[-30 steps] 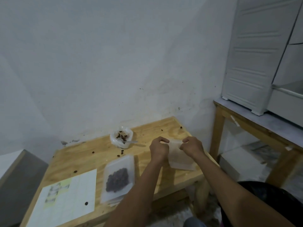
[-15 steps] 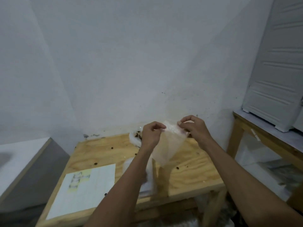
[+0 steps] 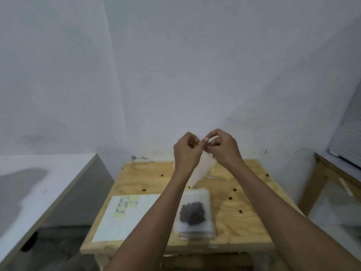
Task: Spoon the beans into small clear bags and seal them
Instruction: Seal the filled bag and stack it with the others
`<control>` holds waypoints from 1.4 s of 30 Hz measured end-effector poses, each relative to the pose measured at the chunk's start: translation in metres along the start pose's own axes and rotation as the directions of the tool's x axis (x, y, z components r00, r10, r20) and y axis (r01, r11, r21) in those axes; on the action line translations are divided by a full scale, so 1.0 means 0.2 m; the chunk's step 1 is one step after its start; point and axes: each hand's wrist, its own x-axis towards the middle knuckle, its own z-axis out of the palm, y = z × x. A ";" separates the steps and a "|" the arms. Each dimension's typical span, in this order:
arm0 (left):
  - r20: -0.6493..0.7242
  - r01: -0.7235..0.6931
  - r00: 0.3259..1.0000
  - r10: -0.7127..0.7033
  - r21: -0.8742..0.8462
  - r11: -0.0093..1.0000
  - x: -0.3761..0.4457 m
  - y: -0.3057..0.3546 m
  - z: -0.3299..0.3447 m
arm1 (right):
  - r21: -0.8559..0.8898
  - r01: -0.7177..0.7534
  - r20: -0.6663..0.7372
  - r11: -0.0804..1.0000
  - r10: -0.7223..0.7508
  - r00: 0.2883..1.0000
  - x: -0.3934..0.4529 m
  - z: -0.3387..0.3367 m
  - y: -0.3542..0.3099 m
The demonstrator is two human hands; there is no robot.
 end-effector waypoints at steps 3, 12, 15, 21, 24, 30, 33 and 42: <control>-0.036 0.143 0.988 -0.148 -0.130 0.981 0.02 -0.02 -0.03 | -0.002 0.011 0.021 1.000 -0.011 1.000 -0.01 0.06 -0.02; 0.051 0.332 0.937 -0.346 -0.442 0.833 0.03 -0.02 -0.11 | 0.041 -0.026 0.077 0.999 0.023 0.997 0.00 0.11 -0.02; 0.042 0.329 0.937 -0.346 -0.432 0.840 0.03 -0.03 -0.12 | 0.006 -0.022 0.073 1.000 0.022 0.997 0.00 0.13 -0.02; 0.050 0.362 0.923 -0.381 -0.450 0.816 0.05 -0.04 -0.14 | -0.014 0.000 0.085 1.000 0.001 0.996 -0.02 0.16 -0.03; 0.062 0.350 0.930 -0.362 -0.454 0.819 0.04 -0.06 -0.15 | -0.017 0.001 0.061 1.000 0.000 0.998 -0.02 0.17 -0.02; 0.113 0.236 0.972 -0.208 -0.407 0.882 0.03 -0.08 -0.18 | -0.071 0.030 -0.040 0.997 -0.033 0.999 -0.03 0.17 -0.01; 0.148 0.161 0.982 -0.117 -0.326 0.932 0.03 -0.09 -0.19 | -0.104 0.079 -0.067 0.991 -0.086 0.994 -0.04 0.19 0.01; 0.127 0.142 0.985 -0.119 -0.185 0.973 0.04 -0.18 -0.21 | -0.165 0.134 0.081 0.977 -0.122 0.989 -0.05 0.20 0.03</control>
